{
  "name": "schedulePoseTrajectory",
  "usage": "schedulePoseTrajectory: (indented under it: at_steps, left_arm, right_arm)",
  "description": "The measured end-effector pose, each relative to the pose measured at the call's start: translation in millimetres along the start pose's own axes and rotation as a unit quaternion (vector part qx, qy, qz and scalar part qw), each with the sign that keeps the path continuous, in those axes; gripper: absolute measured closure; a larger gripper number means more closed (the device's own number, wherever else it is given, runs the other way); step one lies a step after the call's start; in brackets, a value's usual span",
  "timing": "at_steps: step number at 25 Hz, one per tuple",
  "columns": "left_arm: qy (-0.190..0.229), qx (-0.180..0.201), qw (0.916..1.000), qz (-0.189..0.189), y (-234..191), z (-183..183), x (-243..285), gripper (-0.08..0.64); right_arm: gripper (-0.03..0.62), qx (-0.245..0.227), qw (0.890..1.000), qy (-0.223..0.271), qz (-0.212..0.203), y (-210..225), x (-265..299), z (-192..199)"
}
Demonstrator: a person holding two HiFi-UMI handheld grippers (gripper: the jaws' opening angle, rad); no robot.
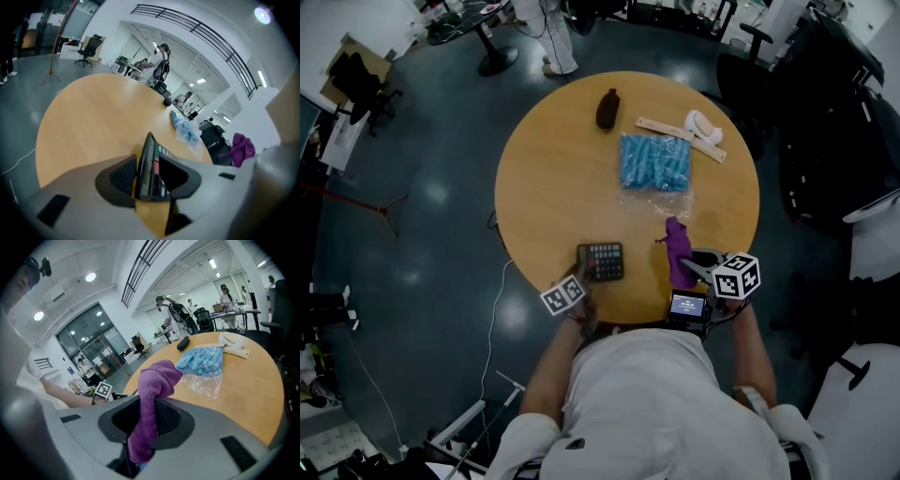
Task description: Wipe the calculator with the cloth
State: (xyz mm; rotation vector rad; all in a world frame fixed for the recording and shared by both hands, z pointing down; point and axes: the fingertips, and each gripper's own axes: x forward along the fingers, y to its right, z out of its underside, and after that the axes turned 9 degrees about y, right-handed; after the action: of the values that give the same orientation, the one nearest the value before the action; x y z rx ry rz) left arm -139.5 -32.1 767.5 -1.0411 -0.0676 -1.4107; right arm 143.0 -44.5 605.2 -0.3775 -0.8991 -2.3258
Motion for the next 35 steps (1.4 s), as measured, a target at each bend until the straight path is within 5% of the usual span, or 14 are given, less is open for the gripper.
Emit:
schedulePoseTrajectory:
  at_steps: [5,11,17,21,24,28,31,35]
  left_arm:
    - [0.004,0.093,0.9951,-0.033,3,-10,-2,0.426]
    - [0.063,0.110,0.9908,-0.048,3,-38,-15,0.428]
    - [0.146,0.174,0.9737,-0.020,42,-85,-60,0.551]
    - [0.177,0.214,0.9606,0.001,76,-101,-83,0.552]
    - [0.188,0.228,0.9554,0.006,92,-107,-92,0.552]
    - [0.169,0.251,0.9532,0.009,103,-103,-92,0.552]
    - [0.160,0.238,0.9580,0.013,104,-100,-93,0.552]
    - [0.157,0.232,0.9597,0.022,106,-99,-99,0.552]
  right_arm:
    - [0.509,0.000,1.000,-0.001,0.002,-1,2,3]
    - [0.509,-0.008,1.000,-0.004,0.018,2,7,3]
    - [0.509,-0.029,0.998,-0.013,0.061,9,19,4]
    - [0.509,-0.042,0.992,-0.027,0.114,28,26,10]
    - [0.509,-0.060,0.979,-0.062,0.184,56,30,23]
    - [0.509,-0.114,0.945,-0.143,0.273,98,38,52]
    - [0.509,-0.146,0.925,-0.200,0.289,108,55,73]
    - [0.509,-0.156,0.915,-0.245,0.279,104,75,100]
